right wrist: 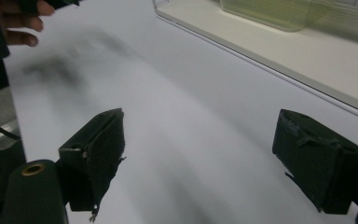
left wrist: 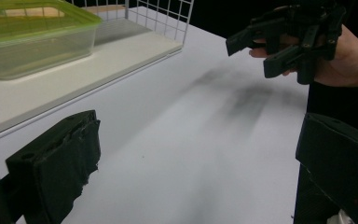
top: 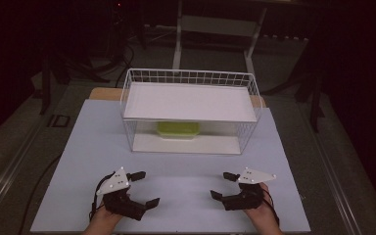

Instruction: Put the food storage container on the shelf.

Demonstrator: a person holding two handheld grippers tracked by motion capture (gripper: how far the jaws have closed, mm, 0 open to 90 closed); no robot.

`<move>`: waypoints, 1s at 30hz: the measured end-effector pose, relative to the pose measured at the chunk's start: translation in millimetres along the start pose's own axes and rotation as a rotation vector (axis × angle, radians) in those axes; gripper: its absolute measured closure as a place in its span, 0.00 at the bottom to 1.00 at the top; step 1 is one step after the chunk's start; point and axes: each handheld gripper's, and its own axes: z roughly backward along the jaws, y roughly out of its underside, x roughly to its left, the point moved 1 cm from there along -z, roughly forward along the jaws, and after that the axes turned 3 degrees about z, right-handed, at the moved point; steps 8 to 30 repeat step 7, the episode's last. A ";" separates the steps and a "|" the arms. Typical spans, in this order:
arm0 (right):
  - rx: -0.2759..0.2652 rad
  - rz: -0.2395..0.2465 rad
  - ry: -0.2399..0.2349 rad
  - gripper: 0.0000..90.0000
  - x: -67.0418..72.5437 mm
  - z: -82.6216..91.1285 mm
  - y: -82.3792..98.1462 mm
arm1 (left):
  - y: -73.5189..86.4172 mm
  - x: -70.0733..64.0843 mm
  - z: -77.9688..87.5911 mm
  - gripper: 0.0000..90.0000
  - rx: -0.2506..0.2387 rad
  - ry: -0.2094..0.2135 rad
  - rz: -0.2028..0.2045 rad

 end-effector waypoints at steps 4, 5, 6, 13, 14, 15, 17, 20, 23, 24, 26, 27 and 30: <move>0.001 -0.003 0.006 0.19 -2.5 -0.3 0.5 | 1.4 0.5 -1.4 0.01 0.002 0.005 0.007; 0.000 -0.005 0.009 0.19 -3.6 -0.3 0.7 | 1.6 0.5 -1.6 0.01 0.002 0.006 0.010; 0.001 -0.008 0.011 0.19 -4.4 -0.2 0.7 | 1.7 0.4 -1.8 0.01 0.003 0.007 0.008; -0.001 -0.011 0.008 0.19 -4.9 0.0 0.8 | 1.9 0.1 -2.0 0.01 0.003 0.011 0.010; -0.001 -0.011 0.008 0.19 -4.9 0.0 0.8 | 1.9 0.1 -2.0 0.01 0.003 0.011 0.010; -0.001 -0.011 0.008 0.19 -4.9 0.0 0.8 | 1.9 0.1 -2.0 0.01 0.003 0.011 0.010; -0.001 -0.011 0.008 0.19 -4.9 0.0 0.8 | 1.9 0.1 -2.0 0.01 0.003 0.011 0.010; -0.001 -0.011 0.008 0.19 -4.9 0.0 0.8 | 1.9 0.1 -2.0 0.01 0.003 0.011 0.010; -0.001 -0.011 0.008 0.19 -4.9 0.0 0.8 | 1.9 0.1 -2.0 0.01 0.003 0.011 0.010; -0.001 -0.011 0.008 0.19 -4.9 0.0 0.8 | 1.9 0.1 -2.0 0.01 0.003 0.011 0.010; -0.001 -0.011 0.008 0.19 -4.9 0.0 0.8 | 1.9 0.1 -2.0 0.01 0.003 0.011 0.010; -0.001 -0.011 0.008 0.19 -4.9 0.0 0.8 | 1.9 0.1 -2.0 0.01 0.003 0.011 0.010; -0.001 -0.011 0.008 0.19 -4.9 0.0 0.8 | 1.9 0.1 -2.0 0.01 0.003 0.011 0.010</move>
